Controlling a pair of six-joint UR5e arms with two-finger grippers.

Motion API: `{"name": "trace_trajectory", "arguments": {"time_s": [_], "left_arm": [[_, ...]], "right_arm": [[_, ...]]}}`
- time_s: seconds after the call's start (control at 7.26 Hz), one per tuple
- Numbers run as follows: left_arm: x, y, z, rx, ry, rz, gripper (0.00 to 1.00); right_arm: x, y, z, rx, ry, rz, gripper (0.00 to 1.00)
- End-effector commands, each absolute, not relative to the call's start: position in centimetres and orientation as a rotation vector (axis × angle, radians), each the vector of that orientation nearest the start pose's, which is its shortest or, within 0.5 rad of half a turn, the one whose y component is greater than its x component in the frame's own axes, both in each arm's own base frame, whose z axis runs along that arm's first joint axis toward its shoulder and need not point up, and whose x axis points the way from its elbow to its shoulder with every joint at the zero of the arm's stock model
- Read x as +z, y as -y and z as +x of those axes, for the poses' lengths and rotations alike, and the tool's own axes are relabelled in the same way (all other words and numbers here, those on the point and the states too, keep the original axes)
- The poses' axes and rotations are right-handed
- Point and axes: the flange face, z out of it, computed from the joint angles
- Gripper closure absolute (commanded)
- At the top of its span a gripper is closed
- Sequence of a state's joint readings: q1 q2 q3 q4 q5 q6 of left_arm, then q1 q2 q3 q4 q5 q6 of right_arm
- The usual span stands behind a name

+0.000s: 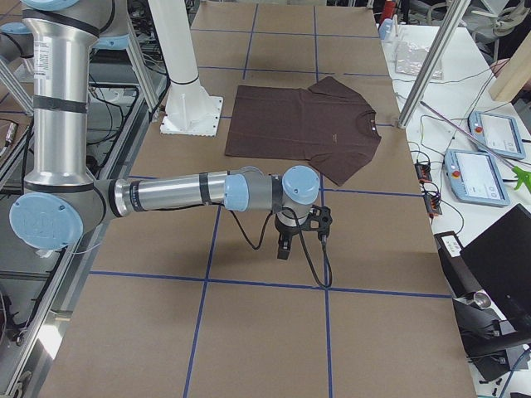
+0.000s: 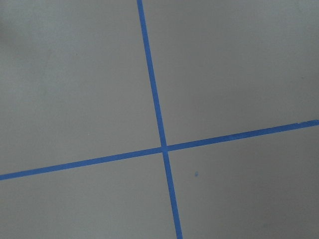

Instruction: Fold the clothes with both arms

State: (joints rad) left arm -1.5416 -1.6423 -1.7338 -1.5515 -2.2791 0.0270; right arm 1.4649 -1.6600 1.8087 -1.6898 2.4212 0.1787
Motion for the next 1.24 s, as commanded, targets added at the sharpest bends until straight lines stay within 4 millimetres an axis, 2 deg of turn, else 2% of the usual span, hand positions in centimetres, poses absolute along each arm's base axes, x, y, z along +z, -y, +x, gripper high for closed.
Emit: {"name": "trace_trajectory", "arguments": {"time_s": [0.0, 0.14, 0.28, 0.41, 0.55, 0.69, 0.83, 0.96, 1.1], "left_arm": [[54.6, 52.7, -5.1, 0.127, -0.715, 0.206, 0.00], [54.6, 52.9, -5.1, 0.090, -0.724, 0.197, 0.00], [54.1, 52.9, -5.0, 0.107, -0.724, 0.252, 0.00], [54.4, 53.1, -4.9, 0.109, -0.725, 0.253, 0.00], [53.8, 53.2, -4.8, 0.117, -0.738, 0.265, 0.00], [53.3, 53.2, -4.7, 0.120, -0.752, 0.271, 0.00], [53.0, 53.4, -4.4, 0.128, -0.776, 0.274, 0.00], [52.8, 53.5, -4.1, 0.144, -0.796, 0.298, 0.00], [52.6, 53.2, -4.2, 0.146, -0.798, 0.306, 0.00]], "right_arm": [[56.3, 48.1, -1.1, -0.048, 0.860, 0.048, 0.00], [55.0, 48.7, -3.4, -0.018, 0.879, 0.058, 0.00], [50.8, 51.9, -8.5, -0.012, 0.907, 0.059, 0.00], [46.8, 55.7, -13.4, 0.022, 0.931, 0.030, 0.00], [43.5, 60.6, -19.2, -0.003, 0.955, 0.030, 0.00], [41.7, 63.2, -24.0, 0.047, 0.968, 0.020, 0.00], [42.5, 64.7, -25.2, 0.146, 0.933, 0.105, 0.00], [43.3, 66.1, -26.5, 0.241, 0.942, 0.110, 0.01], [42.3, 66.7, -31.7, 0.320, 0.934, 0.073, 0.02]]}}
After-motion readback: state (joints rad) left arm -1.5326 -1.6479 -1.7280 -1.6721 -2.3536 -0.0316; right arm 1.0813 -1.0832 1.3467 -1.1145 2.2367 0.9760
